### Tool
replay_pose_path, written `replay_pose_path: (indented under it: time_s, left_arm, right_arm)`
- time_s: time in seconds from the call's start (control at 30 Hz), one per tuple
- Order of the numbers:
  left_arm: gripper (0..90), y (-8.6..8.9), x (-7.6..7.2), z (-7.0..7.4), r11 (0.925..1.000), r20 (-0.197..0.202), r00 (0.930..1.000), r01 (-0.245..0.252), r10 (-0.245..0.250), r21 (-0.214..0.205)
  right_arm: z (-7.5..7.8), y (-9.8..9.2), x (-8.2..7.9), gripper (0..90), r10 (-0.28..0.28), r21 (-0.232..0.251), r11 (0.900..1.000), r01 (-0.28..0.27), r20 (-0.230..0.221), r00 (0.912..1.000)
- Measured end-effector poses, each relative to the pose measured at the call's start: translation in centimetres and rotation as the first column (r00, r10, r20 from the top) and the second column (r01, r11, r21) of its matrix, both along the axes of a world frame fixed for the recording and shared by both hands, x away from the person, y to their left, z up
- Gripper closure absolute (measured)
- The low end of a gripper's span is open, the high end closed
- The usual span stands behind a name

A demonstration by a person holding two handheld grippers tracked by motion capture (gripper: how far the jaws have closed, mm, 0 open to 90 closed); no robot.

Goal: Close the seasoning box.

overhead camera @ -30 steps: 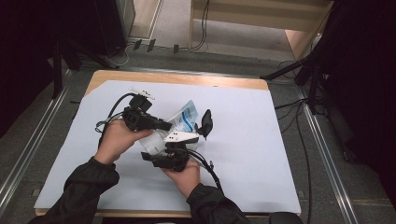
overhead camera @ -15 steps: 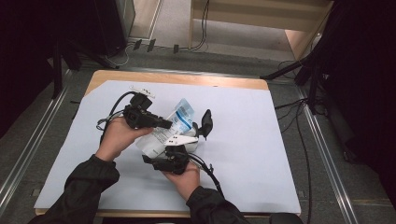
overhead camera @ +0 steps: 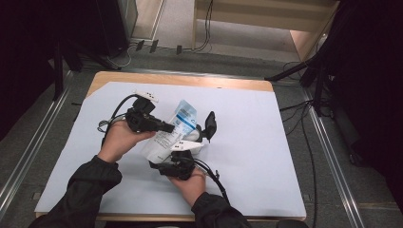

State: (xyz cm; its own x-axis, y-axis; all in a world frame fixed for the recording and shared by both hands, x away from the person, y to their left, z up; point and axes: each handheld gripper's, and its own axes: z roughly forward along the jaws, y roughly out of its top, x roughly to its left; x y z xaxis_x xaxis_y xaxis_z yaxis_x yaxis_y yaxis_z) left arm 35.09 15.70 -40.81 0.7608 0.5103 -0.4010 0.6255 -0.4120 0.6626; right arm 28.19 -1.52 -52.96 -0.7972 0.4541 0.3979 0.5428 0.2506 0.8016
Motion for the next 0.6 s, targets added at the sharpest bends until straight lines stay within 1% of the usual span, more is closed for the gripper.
replay_pose_path:
  time_s: [0.07, 0.13, 0.23, 0.27, 0.4, 0.53, 0.6]
  left_arm:
    - [90.0, 0.2, -0.2, 0.1, 0.9998, -0.004, 0.9999, 0.016, -0.016, -0.011]
    - [90.0, 0.3, -0.4, 0.1, 0.9997, -0.003, 0.9997, 0.025, -0.025, -0.01]
    - [90.0, 0.7, -0.7, 0.3, 0.9995, -0.004, 0.9997, 0.025, -0.025, -0.017]
    - [90.0, 0.9, -0.9, 0.4, 0.9993, -0.003, 0.9997, 0.024, -0.024, -0.028]
    - [90.0, 2.0, -1.3, 0.8, 0.9993, 0.016, 0.9997, 0.017, -0.016, -0.034]
    - [90.0, 3.2, -1.6, 1.4, 0.9984, 0.021, 0.9998, 0.003, -0.002, -0.056]
    - [90.0, 3.7, -1.7, 1.5, 0.9975, 0.022, 0.9997, 0.01, -0.008, -0.069]
  right_arm:
    - [-0.1, 0.0, -0.1, 58.5, 0.004, -0.005, 1.0, -0.004, 0.001, 1.0]
    - [-0.2, -0.1, -0.1, 59.1, -0.001, -0.003, 1.0, 0.001, 0.0, 1.0]
    - [-0.2, -0.1, -0.3, 59.3, 0.001, -0.009, 1.0, -0.001, 0.004, 1.0]
    - [-0.2, -0.1, -0.4, 59.3, 0.002, -0.007, 1.0, -0.002, 0.011, 0.9999]
    - [0.1, 0.0, -0.5, 59.2, -0.003, -0.007, 1.0, 0.003, 0.025, 0.9997]
    - [0.4, -0.1, -0.4, 59.0, -0.01, 0.016, 0.9998, 0.01, 0.022, 0.9997]
    - [0.6, -0.1, -0.3, 58.6, -0.012, 0.025, 0.9996, 0.011, 0.02, 0.9997]
